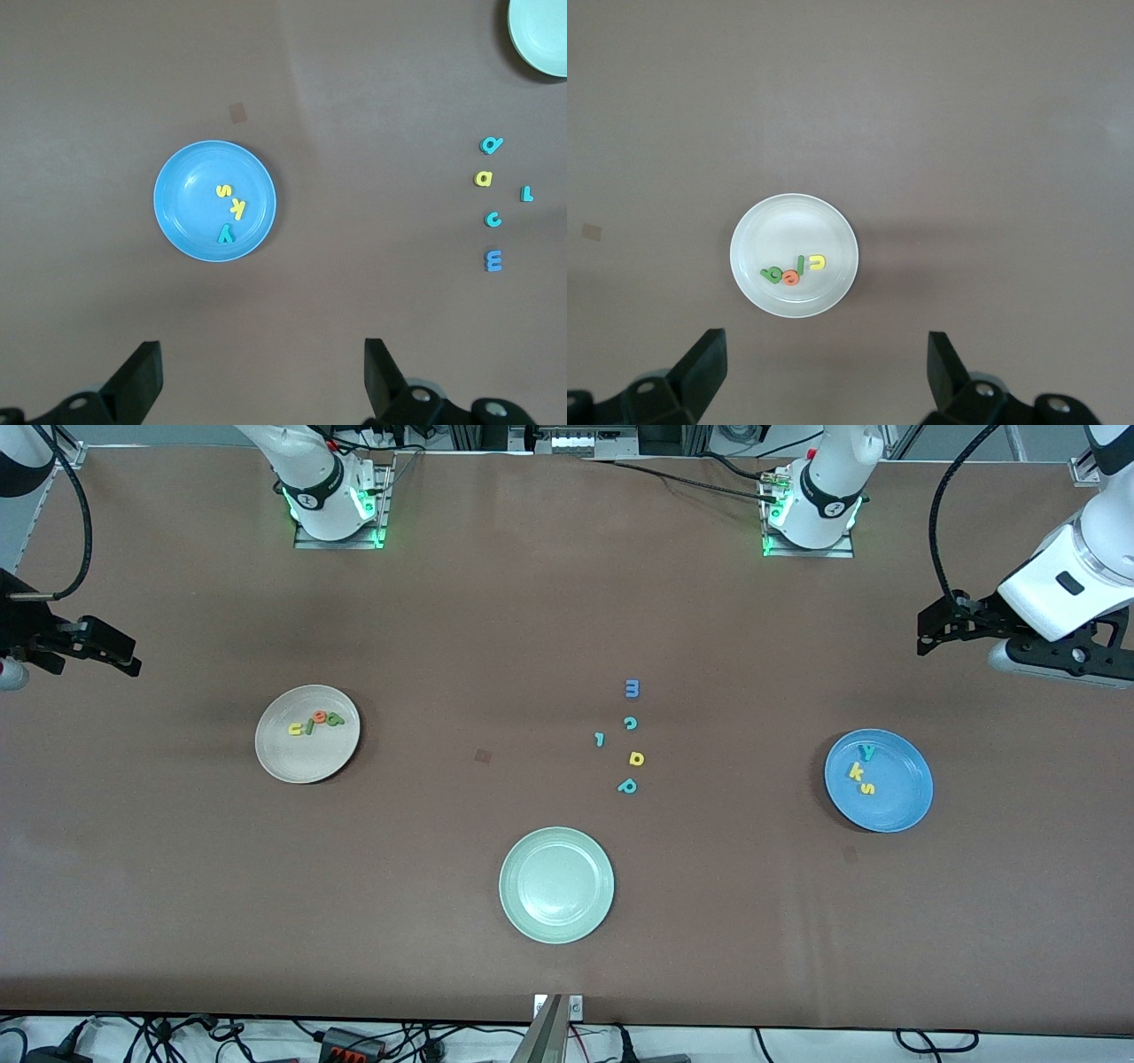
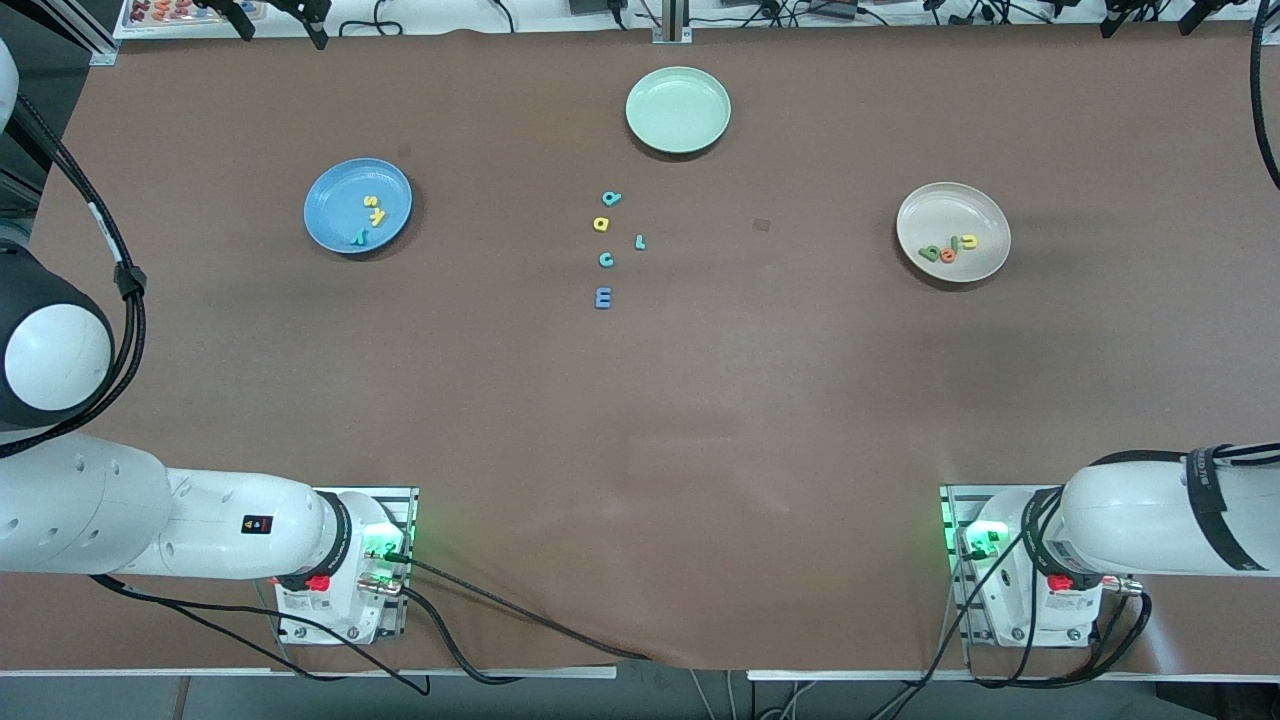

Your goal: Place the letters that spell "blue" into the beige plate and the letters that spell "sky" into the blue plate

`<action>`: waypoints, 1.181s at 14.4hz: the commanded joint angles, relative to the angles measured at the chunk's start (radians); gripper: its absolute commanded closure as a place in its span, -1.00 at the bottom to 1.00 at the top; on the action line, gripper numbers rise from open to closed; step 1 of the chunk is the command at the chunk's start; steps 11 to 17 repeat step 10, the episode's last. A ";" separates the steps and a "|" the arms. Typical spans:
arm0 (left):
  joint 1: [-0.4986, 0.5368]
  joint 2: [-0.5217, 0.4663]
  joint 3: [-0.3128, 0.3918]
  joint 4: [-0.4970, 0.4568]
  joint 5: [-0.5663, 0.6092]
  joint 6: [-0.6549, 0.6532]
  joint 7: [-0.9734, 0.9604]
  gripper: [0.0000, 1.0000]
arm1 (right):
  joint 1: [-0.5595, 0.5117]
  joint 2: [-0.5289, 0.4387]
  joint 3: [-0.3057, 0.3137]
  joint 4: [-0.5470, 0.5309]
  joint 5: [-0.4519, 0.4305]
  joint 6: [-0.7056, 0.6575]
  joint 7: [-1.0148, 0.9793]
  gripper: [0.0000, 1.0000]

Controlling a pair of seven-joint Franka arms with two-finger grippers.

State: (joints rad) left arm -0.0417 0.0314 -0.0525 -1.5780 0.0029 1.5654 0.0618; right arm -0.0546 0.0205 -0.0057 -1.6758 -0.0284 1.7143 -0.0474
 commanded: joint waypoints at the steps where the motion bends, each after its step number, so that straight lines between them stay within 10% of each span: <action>1: -0.003 0.012 0.003 0.032 -0.011 -0.024 -0.003 -1.00 | -0.011 -0.014 0.000 0.001 -0.007 -0.031 -0.005 -1.00; 17: 0.000 0.012 0.003 0.032 -0.011 -0.044 0.001 -1.00 | -0.010 -0.022 0.000 0.001 -0.005 -0.058 0.000 -1.00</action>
